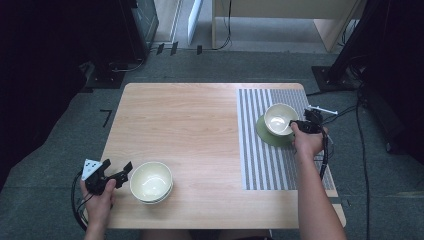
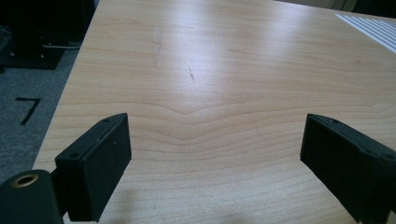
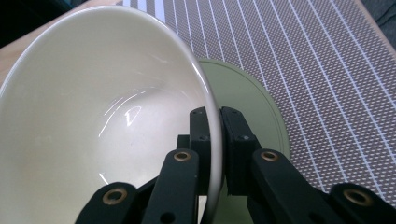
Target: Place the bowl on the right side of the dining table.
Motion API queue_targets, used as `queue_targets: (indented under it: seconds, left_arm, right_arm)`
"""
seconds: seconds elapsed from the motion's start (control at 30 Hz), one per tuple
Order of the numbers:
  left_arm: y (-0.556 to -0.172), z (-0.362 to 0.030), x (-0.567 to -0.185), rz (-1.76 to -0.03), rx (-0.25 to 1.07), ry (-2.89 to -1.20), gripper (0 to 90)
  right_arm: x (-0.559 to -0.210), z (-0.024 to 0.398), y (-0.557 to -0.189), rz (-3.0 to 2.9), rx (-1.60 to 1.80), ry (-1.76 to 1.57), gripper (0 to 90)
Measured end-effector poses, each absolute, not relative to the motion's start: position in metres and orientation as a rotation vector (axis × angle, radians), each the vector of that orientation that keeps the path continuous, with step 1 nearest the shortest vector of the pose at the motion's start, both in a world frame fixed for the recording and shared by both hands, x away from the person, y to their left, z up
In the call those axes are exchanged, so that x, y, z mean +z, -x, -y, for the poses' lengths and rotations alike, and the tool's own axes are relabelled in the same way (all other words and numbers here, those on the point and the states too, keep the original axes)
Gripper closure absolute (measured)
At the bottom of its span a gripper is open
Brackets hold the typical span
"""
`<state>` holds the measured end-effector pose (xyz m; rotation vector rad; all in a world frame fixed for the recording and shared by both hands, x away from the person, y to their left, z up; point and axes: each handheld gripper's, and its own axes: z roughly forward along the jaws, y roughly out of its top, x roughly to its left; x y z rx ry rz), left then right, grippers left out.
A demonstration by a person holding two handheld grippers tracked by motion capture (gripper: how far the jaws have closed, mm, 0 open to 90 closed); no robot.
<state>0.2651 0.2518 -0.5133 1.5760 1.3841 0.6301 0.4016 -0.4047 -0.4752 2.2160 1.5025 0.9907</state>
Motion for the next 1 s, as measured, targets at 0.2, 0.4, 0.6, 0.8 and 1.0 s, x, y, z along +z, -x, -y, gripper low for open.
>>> queue_targets:
  seconds: [0.2,0.4,0.6,0.8,1.0]
  left_arm:
    - [-0.265,-0.252,-0.513,-1.381,0.629,-1.578,8.3]
    - [-0.265,-0.252,-0.513,-1.378,0.631,-1.579,8.3]
    - [-0.265,-0.252,-0.513,-1.377,0.632,-1.581,8.3]
    - [-0.265,-0.251,-0.513,-1.376,0.633,-1.583,8.3]
    - [-0.265,-0.251,-0.513,-1.375,0.637,-1.587,8.3]
  right_arm:
    - [-0.470,0.409,-0.412,-1.547,0.945,-2.292,84.7]
    - [-0.470,0.414,-0.419,-1.546,0.946,-2.384,84.7]
    - [-0.473,0.418,-0.424,-1.541,0.904,-2.418,84.6]
    - [-0.476,0.421,-0.424,-1.540,0.868,-2.427,84.6]
    - [-0.479,0.420,-0.426,-1.555,0.862,-2.423,84.6]
